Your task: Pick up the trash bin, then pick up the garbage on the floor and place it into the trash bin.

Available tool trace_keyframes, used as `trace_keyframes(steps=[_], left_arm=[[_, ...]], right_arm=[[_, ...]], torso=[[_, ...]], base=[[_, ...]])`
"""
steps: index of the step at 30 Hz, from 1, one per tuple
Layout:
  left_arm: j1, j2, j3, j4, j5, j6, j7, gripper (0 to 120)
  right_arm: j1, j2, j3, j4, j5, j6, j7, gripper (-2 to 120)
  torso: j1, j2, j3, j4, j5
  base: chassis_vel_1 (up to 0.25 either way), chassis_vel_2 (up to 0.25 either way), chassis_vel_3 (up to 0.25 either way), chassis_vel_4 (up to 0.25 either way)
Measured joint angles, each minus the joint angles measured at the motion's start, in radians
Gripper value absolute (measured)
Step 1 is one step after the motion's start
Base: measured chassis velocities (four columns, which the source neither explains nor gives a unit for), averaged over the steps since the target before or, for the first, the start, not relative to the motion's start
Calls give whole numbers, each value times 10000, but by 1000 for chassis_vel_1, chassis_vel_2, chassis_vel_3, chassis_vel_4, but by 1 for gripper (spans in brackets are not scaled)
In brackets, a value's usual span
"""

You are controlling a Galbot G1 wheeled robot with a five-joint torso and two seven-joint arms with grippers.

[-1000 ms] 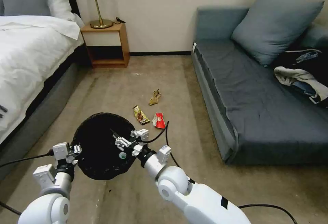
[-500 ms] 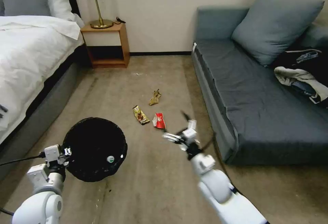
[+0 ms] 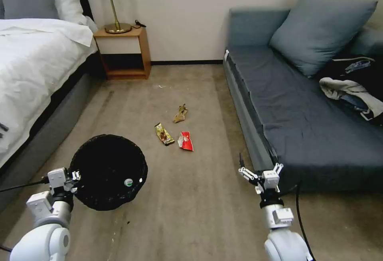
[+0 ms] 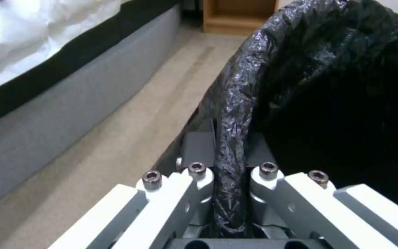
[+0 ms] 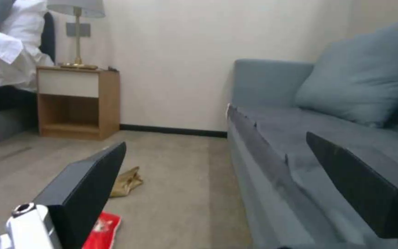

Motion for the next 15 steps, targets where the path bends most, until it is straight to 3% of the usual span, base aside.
trace_keyframes(steps=[15], left_arm=[[52, 273, -63, 261, 2, -12, -45, 5]], right_arm=[[61, 170, -212, -217, -16, 533, -569, 100]], torso=[[0, 0, 0, 0, -2]], base=[[-5, 9, 8, -8]])
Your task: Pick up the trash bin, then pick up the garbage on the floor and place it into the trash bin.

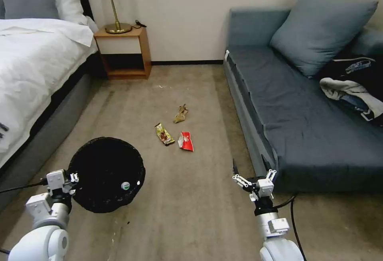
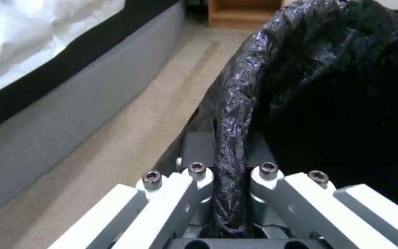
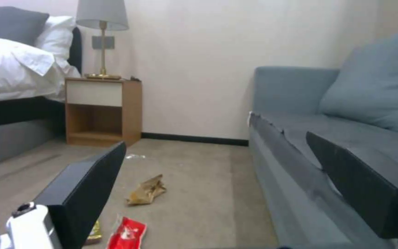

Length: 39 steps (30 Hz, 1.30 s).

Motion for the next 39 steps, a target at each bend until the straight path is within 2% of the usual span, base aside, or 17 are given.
trace_keyframes(steps=[6, 23, 28, 35, 39], left_arm=[[-17, 78, -32, 63, -14, -1, 7, 5], [-169, 76, -46, 194, -5, 1, 31, 5], [-171, 44, -45, 194, 12, 1, 36, 5], [-86, -16, -84, 94, 40, -3, 33, 5], [-2, -70, -89, -187, 61, -58, -22, 5]], right_arm=[[149, 15, -169, -73, 4, -23, -119, 100], [513, -222, -557, -239, 322, -138, -170, 100], [618, -428, -799, -239, 629, -215, -156, 100], [857, -939, -1356, -53, 859, -913, -10, 100], [1494, -1981, -2479, 335, 2033, -2802, 421, 100]], torso=[[0, 0, 0, 1, 0], [1, -1, 3, -1, 2], [3, -1, 4, -4, 1], [0, 0, 0, 0, 3], [0, -1, 0, -2, 1]], base=[[-111, 129, 128, -133], [-259, 257, 259, -255], [-165, 149, 117, -139], [19, -13, -11, 16], [0, 0, 0, 0]])
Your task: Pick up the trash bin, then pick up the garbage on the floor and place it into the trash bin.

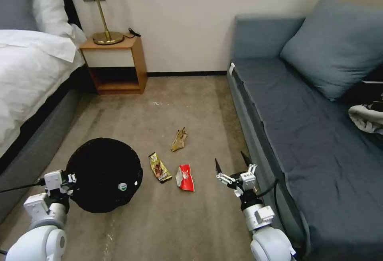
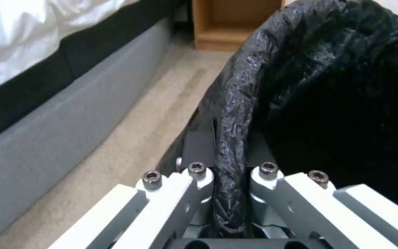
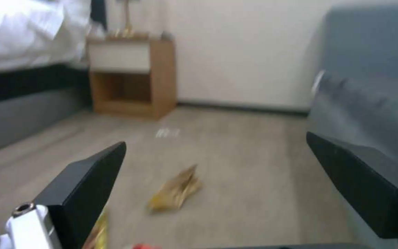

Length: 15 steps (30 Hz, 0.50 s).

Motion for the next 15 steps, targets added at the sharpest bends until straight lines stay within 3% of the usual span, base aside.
trace_keyframes(steps=[1, 3, 4, 6, 7, 9, 15], left_arm=[[0, 0, 0, 0, 0, 0, 0, 5], [81, -64, -4, -203, 49, -1, -6, 5], [81, -64, -4, -203, 49, -1, -6, 5], [149, -142, -12, -347, 177, -30, -13, 5], [149, -142, -12, -347, 177, -30, -13, 5], [157, -180, -14, -432, 221, -31, -21, 5], [148, -185, -74, -502, 270, -27, -23, 5]], right_arm=[[0, 0, 0, 0, 0, 0, 0, 100], [698, -573, -971, 379, 1553, -1793, 634, 100], [698, -573, -971, 379, 1553, -1793, 634, 100], [1683, -879, -1945, 440, 3319, -3564, 1493, 100], [1683, -879, -1945, 440, 3319, -3564, 1493, 100], [2508, -931, -2643, -58, 4356, -4375, 1802, 100], [3609, -753, -3713, -1364, 5055, -4838, 1811, 100]], torso=[[0, 0, 0, 0, 0], [0, 0, 0, 0, 1], [0, 0, 0, 0, 1], [0, 0, 0, 1, -1], [0, 0, 0, 1, -1], [0, 0, 1, 4, -1], [0, 0, 1, 1, 0]], base=[[0, 0, 0, 0], [0, 0, 0, 0], [0, 0, 0, 0], [0, 0, 0, 0], [0, 0, 0, 0], [0, 0, 0, 0], [0, 0, 0, 0]])
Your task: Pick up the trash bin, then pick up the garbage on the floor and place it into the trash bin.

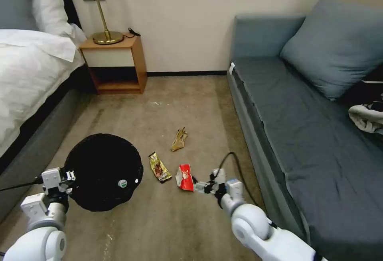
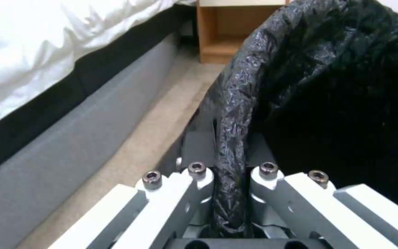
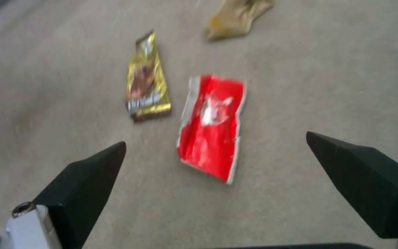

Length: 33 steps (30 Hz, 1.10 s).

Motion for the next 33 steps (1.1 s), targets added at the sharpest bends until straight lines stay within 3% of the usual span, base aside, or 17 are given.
trace_keyframes(steps=[6, 9, 16, 24, 33], left_arm=[[53, -13, -181, -16, 29, 3, -12, 5], [12, -1, -255, 91, 52, 2, -20, 5], [-79, 52, -68, 392, 63, 33, -21, 5], [-91, 91, 22, 637, 119, 64, -12, 5], [65, 80, -66, 594, 378, 116, 1, 5]], right_arm=[[1015, 484, -1072, -1773, -344, 64, -516, 100], [1553, 701, -1632, -2860, -1336, 476, -1103, 100], [2139, 788, -2216, -3602, -2680, 974, -1918, 100], [2775, 1092, -2520, -4211, -3369, 826, -2533, 100], [3025, 2454, -2054, -5905, -4262, 826, -3337, 100]], torso=[[-1, 0, 1, 2, 1], [0, 0, 0, 1, -1], [0, 0, 0, -1, -1], [0, 0, 0, 0, -1], [0, 0, 0, 2, 0]], base=[[0, 0, 0, 0], [0, 0, 0, 0], [0, 0, 0, 0], [0, 0, 0, 0], [0, 0, 0, 0]])
